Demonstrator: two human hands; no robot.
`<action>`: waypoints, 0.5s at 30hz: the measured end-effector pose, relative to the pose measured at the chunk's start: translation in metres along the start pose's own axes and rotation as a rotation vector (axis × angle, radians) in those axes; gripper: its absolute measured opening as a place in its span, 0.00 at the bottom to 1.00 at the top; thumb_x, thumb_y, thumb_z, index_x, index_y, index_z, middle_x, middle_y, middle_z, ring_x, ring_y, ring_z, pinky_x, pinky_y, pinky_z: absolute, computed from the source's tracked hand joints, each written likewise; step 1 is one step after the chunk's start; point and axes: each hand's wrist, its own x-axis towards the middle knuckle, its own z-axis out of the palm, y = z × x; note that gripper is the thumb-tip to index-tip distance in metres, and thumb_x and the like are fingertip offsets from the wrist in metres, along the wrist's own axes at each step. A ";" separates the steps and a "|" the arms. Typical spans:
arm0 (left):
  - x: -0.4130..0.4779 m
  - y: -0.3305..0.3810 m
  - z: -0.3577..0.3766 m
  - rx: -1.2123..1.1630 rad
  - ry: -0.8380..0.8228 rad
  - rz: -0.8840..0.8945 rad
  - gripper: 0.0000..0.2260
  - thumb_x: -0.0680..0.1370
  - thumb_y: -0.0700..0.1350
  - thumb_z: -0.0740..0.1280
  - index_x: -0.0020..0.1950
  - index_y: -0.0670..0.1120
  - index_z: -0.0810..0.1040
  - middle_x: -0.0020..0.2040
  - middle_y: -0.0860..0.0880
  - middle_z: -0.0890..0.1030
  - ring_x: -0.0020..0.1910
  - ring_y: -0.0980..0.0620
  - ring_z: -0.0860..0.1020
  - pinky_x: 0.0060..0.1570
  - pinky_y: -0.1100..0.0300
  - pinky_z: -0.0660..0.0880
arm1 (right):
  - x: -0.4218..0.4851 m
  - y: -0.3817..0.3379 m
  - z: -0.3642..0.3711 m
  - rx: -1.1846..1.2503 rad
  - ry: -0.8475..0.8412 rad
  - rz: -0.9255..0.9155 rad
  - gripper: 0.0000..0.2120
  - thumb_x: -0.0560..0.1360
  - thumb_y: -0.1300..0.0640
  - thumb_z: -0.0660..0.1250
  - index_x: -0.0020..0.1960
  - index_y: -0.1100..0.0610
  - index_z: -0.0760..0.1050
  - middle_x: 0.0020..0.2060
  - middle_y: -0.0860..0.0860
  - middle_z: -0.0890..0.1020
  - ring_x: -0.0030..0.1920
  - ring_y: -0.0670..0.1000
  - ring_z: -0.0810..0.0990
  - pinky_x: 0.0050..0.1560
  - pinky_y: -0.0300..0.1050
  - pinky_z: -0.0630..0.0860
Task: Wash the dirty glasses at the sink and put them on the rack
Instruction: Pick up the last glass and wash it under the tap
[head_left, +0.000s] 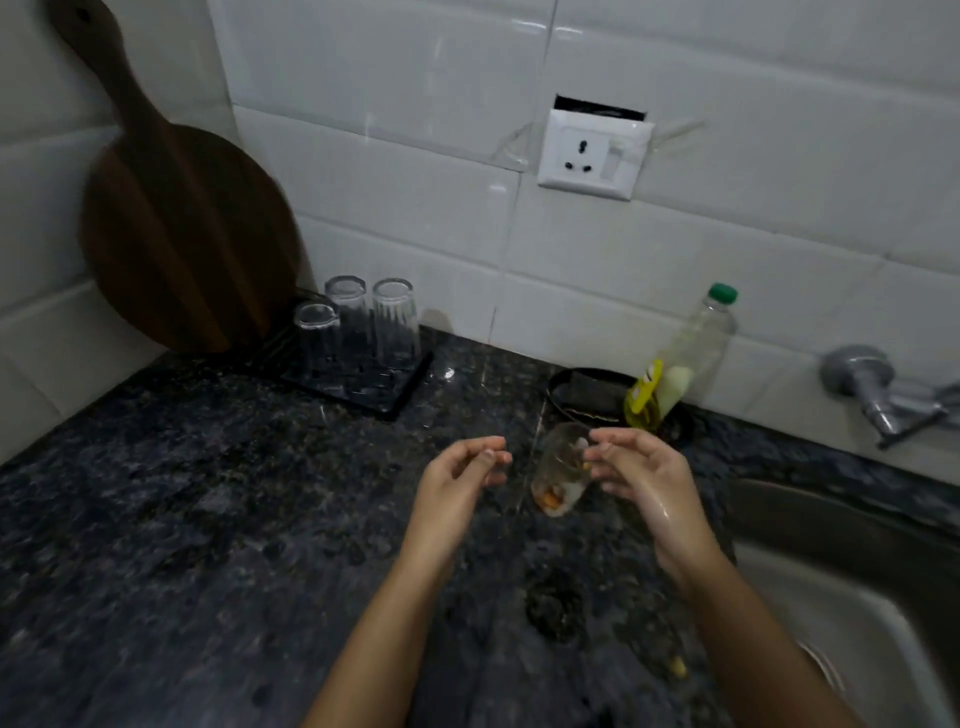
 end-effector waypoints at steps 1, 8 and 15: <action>-0.003 -0.005 0.005 0.013 -0.016 -0.014 0.08 0.81 0.38 0.62 0.56 0.42 0.80 0.46 0.47 0.83 0.39 0.58 0.80 0.37 0.73 0.73 | -0.003 0.013 -0.006 -0.016 0.058 0.001 0.06 0.76 0.65 0.64 0.47 0.58 0.78 0.37 0.53 0.82 0.36 0.49 0.79 0.37 0.37 0.74; -0.015 -0.023 0.024 0.045 -0.037 -0.070 0.07 0.81 0.38 0.62 0.52 0.43 0.80 0.44 0.48 0.83 0.41 0.55 0.80 0.38 0.73 0.74 | 0.028 0.088 0.006 -0.182 0.027 0.101 0.38 0.60 0.61 0.81 0.64 0.55 0.66 0.56 0.52 0.75 0.56 0.51 0.74 0.57 0.46 0.71; -0.013 -0.028 0.028 0.065 0.002 -0.073 0.08 0.81 0.39 0.62 0.54 0.43 0.80 0.44 0.48 0.84 0.41 0.54 0.80 0.40 0.70 0.74 | 0.045 0.084 0.027 -0.159 0.067 -0.020 0.25 0.61 0.55 0.81 0.50 0.44 0.71 0.49 0.45 0.80 0.54 0.51 0.80 0.57 0.45 0.75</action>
